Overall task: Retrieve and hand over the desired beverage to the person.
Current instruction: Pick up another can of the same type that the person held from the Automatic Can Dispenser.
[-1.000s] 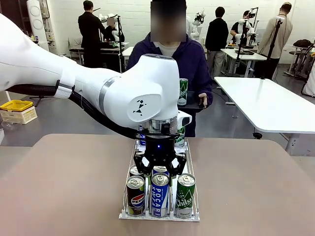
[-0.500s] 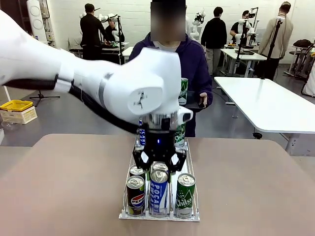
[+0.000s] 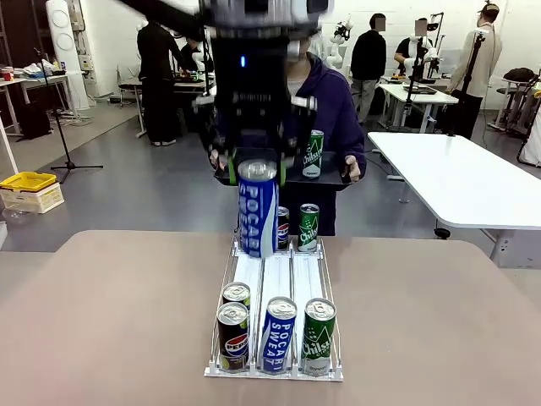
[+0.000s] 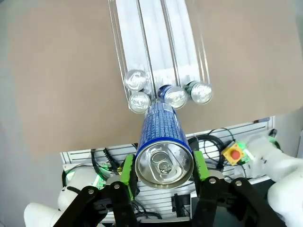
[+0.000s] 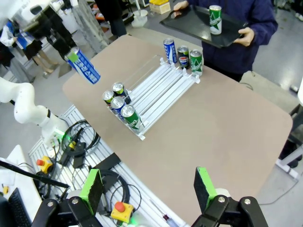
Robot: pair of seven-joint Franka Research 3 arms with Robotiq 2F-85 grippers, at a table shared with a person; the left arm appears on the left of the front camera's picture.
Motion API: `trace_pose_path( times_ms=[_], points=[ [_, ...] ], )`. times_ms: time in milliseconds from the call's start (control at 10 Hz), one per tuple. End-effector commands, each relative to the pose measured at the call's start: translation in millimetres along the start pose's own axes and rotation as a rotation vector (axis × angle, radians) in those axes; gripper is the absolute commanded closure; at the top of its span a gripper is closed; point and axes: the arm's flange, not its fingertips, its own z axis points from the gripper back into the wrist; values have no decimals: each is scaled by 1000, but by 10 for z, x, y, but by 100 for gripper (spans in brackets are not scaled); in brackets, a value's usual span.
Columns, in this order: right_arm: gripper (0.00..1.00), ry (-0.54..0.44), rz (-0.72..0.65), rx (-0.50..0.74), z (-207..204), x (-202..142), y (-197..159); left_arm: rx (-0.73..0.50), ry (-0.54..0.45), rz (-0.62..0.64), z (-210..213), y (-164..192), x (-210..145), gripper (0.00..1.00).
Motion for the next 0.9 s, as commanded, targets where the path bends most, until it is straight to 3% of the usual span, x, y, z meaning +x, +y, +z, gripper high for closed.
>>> trace_pose_path(
  times_ms=[0,300,800],
  points=[
    [0,-1,9,16,9,7,-2,22,-26,18,96,-154,355,100],
    [0,-1,9,16,9,7,-2,12,15,66,163,-227,788,100],
    [0,-1,9,16,9,7,-2,-10,37,51,-49,-110,873,100]
  ],
)
